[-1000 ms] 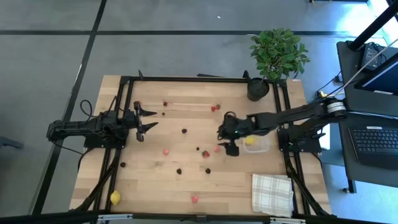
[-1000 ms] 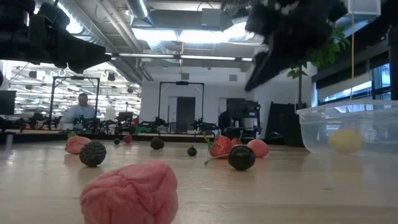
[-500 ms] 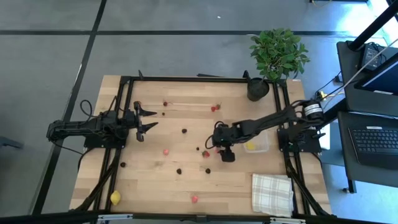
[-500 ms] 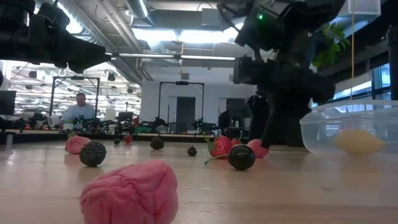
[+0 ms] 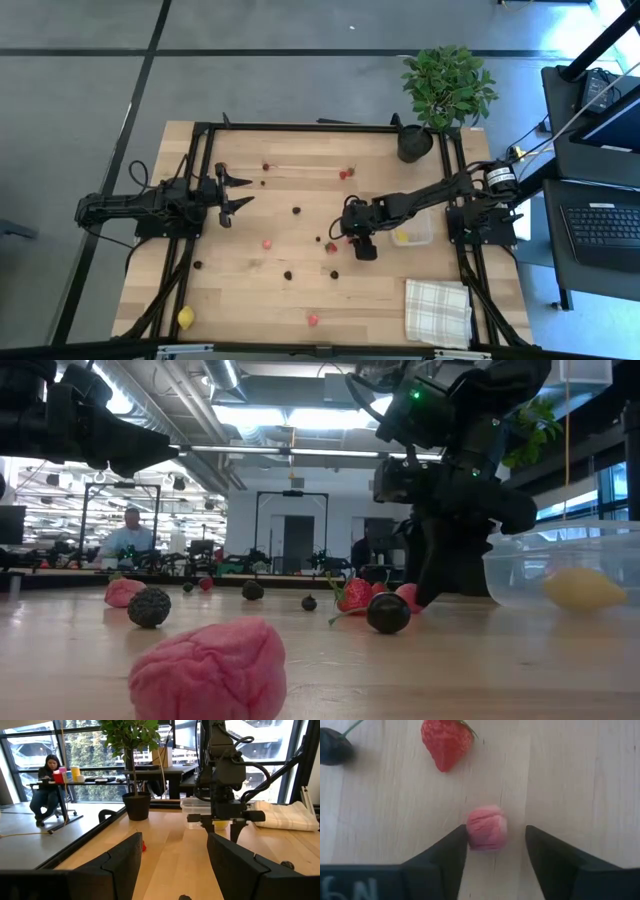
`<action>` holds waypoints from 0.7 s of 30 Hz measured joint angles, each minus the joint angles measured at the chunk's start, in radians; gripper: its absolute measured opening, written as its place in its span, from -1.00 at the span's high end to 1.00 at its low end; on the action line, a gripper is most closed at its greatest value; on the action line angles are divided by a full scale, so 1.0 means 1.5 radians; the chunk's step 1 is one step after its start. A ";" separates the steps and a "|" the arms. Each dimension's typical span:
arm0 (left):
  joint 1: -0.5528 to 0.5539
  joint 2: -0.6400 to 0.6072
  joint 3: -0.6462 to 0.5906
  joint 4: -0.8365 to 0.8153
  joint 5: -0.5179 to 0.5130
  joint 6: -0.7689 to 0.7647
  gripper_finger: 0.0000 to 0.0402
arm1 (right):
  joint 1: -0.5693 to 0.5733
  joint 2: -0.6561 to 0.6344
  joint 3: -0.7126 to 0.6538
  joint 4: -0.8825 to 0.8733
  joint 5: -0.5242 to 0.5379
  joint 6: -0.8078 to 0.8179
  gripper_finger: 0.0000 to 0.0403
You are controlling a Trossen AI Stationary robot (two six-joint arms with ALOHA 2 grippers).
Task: Pick and placing Produce into tupperware
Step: Put the right peach into the transparent bin
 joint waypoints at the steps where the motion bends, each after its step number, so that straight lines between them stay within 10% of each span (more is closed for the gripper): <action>1: 0.000 0.000 0.000 0.000 0.000 0.000 -0.08 | 0.000 0.000 0.000 0.000 0.000 0.000 0.12; 10: 0.000 0.000 0.000 0.000 0.000 0.000 -0.08 | 0.000 -0.002 0.000 -0.002 -0.001 0.000 0.54; 21: 0.000 0.000 0.000 0.000 0.000 0.000 -0.08 | 0.000 -0.145 0.000 -0.097 -0.017 0.035 0.57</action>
